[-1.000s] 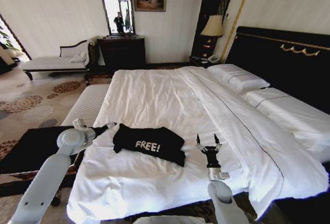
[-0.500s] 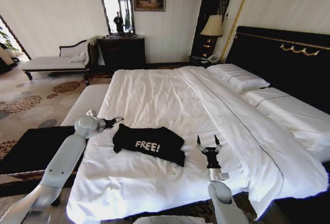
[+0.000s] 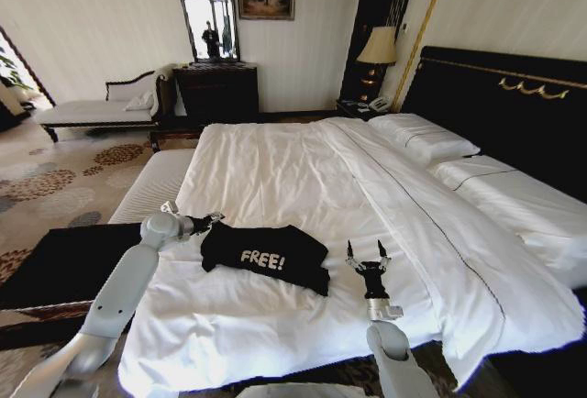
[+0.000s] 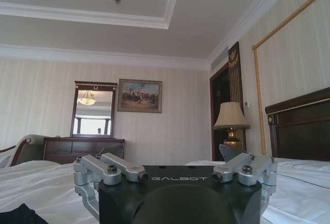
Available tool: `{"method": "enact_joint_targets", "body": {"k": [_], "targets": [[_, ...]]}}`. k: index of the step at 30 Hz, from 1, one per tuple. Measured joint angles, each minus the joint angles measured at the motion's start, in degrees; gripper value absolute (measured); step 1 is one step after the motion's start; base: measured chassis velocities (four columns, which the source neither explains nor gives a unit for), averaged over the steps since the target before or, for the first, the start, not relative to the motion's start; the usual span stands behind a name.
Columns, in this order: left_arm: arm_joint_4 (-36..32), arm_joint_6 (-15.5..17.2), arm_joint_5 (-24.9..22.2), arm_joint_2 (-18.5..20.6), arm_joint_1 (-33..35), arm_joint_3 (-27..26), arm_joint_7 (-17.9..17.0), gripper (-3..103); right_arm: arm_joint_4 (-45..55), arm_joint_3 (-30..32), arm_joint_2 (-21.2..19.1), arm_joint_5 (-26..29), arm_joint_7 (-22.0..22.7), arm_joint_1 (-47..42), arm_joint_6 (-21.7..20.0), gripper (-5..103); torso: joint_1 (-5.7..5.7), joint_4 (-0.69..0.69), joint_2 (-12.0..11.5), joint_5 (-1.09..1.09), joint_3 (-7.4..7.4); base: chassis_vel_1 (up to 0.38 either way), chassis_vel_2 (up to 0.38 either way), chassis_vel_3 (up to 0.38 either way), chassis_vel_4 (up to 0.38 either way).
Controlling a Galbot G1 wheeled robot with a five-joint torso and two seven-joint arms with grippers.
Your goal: Fold the clothes on the bed and place them into the basket.
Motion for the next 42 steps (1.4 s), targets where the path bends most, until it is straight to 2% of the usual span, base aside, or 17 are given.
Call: {"method": "enact_joint_targets", "body": {"k": [2,6,8,11,12,15,16,18,21,24,27,29,34,35,38,39,42], "targets": [[0.16,-0.01,0.3,-0.13,0.05,-0.07,0.32,73,-0.15,-0.01,-0.05,0.0,0.03,0.05,0.0,100,0.0,0.0,0.0,0.0,0.0,0.0,0.0,0.0,0.0],[1.46,-0.03,1.46,-1.12,-0.08,-0.15,1.57,50,-1.05,-0.18,-0.12,0.01,0.36,0.57,0.0,100,0.0,-0.01,0.0,0.0,0.0,0.0,0.0,0.0,0.0],[1.61,-0.03,1.66,-1.24,-0.11,-0.15,1.76,50,-1.11,-0.21,-0.11,0.01,0.4,0.62,0.0,100,0.0,-0.01,0.0,0.0,0.0,0.0,0.0,0.0,0.0],[1.94,-0.05,2.48,-1.58,-0.1,-0.34,3.14,34,-1.41,-0.38,-0.08,-0.01,0.47,0.79,0.0,100,0.0,-0.01,0.0,0.0,0.0,0.0,0.0,0.0,0.0],[1.94,-0.05,2.48,-1.58,-0.1,-0.34,3.14,34,-1.41,-0.38,-0.08,-0.01,0.47,0.79,0.0,100,0.0,-0.01,0.0,0.0,0.0,0.0,0.0,0.0,0.0],[2.08,-0.07,3.65,-1.59,0.11,-0.58,5.33,18,-1.84,-0.37,-0.17,0.0,0.62,1.05,0.01,100,0.0,-0.01,0.0,0.0,0.0,0.0,0.0,0.0,0.0],[2.08,-0.07,3.65,-1.59,0.11,-0.58,5.33,18,-1.84,-0.37,-0.17,0.0,0.62,1.05,0.01,100,0.0,-0.01,0.0,0.0,0.0,0.0,0.0,0.0,0.0],[2.03,-0.08,4.17,-1.59,0.49,-1.0,6.61,8,-2.21,-0.57,-0.4,0.08,1.38,1.51,-0.03,100,0.0,-0.02,0.0,0.0,0.0,0.0,0.0,0.0,0.0],[1.26,-0.08,4.86,-1.48,1.66,-1.91,8.49,1,-2.26,-1.72,-1.06,1.58,3.71,2.2,-1.18,100,0.0,-0.01,0.0,0.0,0.0,0.0,0.0,0.0,0.0],[0.56,-0.09,5.72,-1.24,2.8,-2.87,10.35,0,-2.23,-2.69,-1.67,3.37,5.1,2.73,-2.13,100,0.0,-0.02,0.0,0.0,0.0,0.0,0.0,0.0,0.0],[-1.52,-0.08,9.67,-0.59,6.52,-6.48,15.19,0,-2.04,-4.86,-3.49,7.67,6.8,4.48,-3.99,100,0.0,-0.02,0.0,0.0,0.0,0.0,0.0,0.0,0.0],[-1.99,-0.09,10.38,-0.44,7.4,-7.26,16.0,0,-1.97,-5.46,-4.0,8.92,6.9,4.96,-4.61,100,0.0,-0.02,0.0,0.01,0.0,0.0,0.0,0.0,0.0],[-7.44,-0.33,17.62,0.52,16.11,-12.42,21.81,0,0.56,-13.86,-10.44,23.99,7.74,10.91,-13.88,100,0.0,0.02,0.0,-0.01,0.0,0.0,0.0,0.0,0.0],[-7.44,-0.33,17.62,0.52,16.11,-12.42,21.81,0,0.56,-13.86,-10.44,23.99,7.74,10.91,-13.88,100,0.0,0.02,0.0,-0.01,0.0,0.0,0.0,0.0,0.0],[-11.14,-1.96,20.85,0.09,19.93,-14.11,23.99,0,1.38,-21.12,-16.73,33.85,7.39,15.32,-17.85,100,0.0,0.02,0.0,0.02,0.0,0.0,0.0,0.0,0.0],[-11.14,-1.96,20.85,0.09,19.93,-14.11,23.99,0,1.38,-21.12,-16.73,33.85,7.39,15.32,-17.85,100,0.0,0.02,0.0,0.02,0.0,0.0,0.0,0.0,0.0],[-14.06,-3.37,23.76,-0.73,22.55,-15.13,25.16,0,1.57,-28.8,-22.71,42.66,7.33,20.08,-22.01,100,0.0,-0.02,0.0,0.0,0.0,0.0,0.0,0.0,0.0]]}}
